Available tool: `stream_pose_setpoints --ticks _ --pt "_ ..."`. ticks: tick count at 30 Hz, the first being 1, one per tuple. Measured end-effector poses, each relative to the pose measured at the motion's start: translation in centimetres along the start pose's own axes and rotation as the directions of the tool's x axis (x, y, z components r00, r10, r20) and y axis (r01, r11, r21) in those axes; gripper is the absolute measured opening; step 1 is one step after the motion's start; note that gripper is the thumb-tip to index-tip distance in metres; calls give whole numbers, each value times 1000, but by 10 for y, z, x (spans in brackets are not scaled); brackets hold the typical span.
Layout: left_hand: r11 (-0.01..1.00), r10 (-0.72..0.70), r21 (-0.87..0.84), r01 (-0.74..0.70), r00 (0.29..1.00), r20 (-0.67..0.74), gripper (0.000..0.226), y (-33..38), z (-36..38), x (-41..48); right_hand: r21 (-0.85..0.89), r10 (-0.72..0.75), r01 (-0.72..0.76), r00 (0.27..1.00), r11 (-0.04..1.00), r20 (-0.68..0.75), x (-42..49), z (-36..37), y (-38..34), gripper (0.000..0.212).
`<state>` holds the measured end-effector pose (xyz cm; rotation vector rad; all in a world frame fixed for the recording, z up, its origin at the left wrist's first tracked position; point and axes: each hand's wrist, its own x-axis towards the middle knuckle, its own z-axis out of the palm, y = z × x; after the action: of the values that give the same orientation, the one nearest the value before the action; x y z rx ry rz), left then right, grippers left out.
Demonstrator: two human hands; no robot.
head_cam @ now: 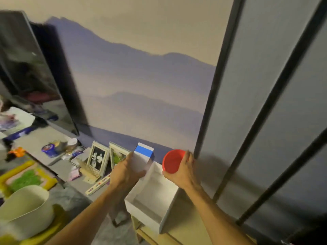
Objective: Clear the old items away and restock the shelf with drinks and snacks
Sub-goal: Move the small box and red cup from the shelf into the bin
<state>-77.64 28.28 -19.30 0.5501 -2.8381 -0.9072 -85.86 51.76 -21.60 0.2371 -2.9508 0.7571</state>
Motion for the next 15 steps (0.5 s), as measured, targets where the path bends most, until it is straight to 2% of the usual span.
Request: stream_pose_setpoints --ticks 3,7,12,15 --pt "998 -60 -15 59 992 -110 103 -45 -49 -3 -53 -128 131 989 990 69 4 17 -74 150" --pt "987 -159 -39 154 962 -220 95 -119 -107 -8 0 -251 254 956 967 154 6 56 -173 151" --pt "955 -295 -50 293 912 -285 92 -233 -171 -12 21 -387 392 895 920 222 -7 112 -291 151" --pt "934 -355 -93 344 878 -322 85 -259 -220 -33 50 -445 449 856 892 262 -18 150 -352 149"
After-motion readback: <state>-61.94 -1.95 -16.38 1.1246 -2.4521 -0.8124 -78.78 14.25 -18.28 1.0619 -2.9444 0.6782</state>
